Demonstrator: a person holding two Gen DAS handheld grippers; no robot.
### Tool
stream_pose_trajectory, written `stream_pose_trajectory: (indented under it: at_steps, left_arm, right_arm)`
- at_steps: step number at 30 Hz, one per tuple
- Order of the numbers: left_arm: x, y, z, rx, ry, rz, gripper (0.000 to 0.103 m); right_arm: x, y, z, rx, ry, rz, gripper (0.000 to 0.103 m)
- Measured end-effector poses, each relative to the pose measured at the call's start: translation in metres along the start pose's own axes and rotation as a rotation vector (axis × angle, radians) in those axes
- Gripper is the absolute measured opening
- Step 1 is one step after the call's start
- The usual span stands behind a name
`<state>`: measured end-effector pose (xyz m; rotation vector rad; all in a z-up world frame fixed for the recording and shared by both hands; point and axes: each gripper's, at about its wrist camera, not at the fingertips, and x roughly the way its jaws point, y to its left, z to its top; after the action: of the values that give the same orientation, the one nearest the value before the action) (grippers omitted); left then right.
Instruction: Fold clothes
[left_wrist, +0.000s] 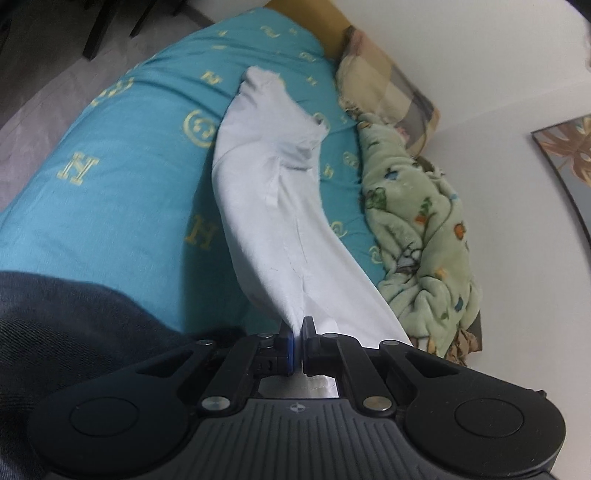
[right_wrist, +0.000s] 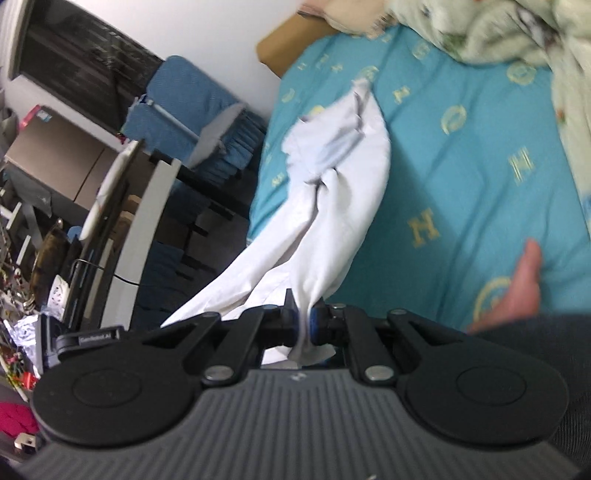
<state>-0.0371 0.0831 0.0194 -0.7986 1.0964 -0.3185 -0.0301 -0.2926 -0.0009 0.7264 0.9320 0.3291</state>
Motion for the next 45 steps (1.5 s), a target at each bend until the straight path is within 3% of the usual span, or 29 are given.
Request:
stream_pose_trajectory:
  at_steps: [3,7,11,20,26,31,32,34,35,36,37,38,45]
  left_arm:
    - [0.019,0.002,0.027,0.004,-0.018,0.029,0.004]
    - [0.044,-0.013,0.083,0.042,-0.088,0.053,0.004]
    - [0.078,-0.037,0.145,0.121,-0.227,0.070,0.004]
    - [0.202,-0.052,0.248,0.374,-0.452,0.229,0.004]
    - [0.299,-0.015,0.287,0.450,-0.421,0.340,0.004]
    - [0.333,0.009,0.291,0.487,-0.384,0.375,0.007]
    - [0.333,0.007,0.289,0.509,-0.382,0.384,0.011]
    - [0.330,-0.001,0.281,0.546,-0.383,0.411,0.038]
    - [0.327,-0.005,0.276,0.561,-0.387,0.430,0.064]
    - [0.321,-0.012,0.269,0.586,-0.406,0.448,0.076]
    - [0.313,-0.021,0.260,0.620,-0.426,0.447,0.078]
    - [0.304,-0.029,0.251,0.648,-0.437,0.437,0.080]
    - [0.228,-0.079,0.188,0.730,-0.489,0.405,0.092]
  right_arm:
    - [0.012,-0.011,0.007,0.050,0.002,0.003,0.009]
    - [0.038,-0.013,0.048,0.073,-0.056,0.007,0.009]
    - [0.075,0.000,0.102,-0.029,-0.139,-0.011,0.009]
    - [0.209,-0.013,0.208,-0.236,-0.271,-0.101,0.009]
    - [0.303,-0.043,0.231,-0.397,-0.268,-0.199,0.010]
    - [0.337,-0.053,0.221,-0.483,-0.267,-0.277,0.011]
    - [0.340,-0.052,0.218,-0.501,-0.270,-0.293,0.011]
    - [0.337,-0.043,0.216,-0.520,-0.256,-0.316,0.019]
    - [0.335,-0.038,0.215,-0.528,-0.247,-0.327,0.037]
    - [0.330,-0.034,0.214,-0.527,-0.240,-0.328,0.051]
    - [0.322,-0.029,0.213,-0.519,-0.243,-0.315,0.073]
    - [0.311,-0.023,0.210,-0.515,-0.257,-0.294,0.083]
    - [0.226,0.020,0.179,-0.550,-0.352,-0.260,0.084]
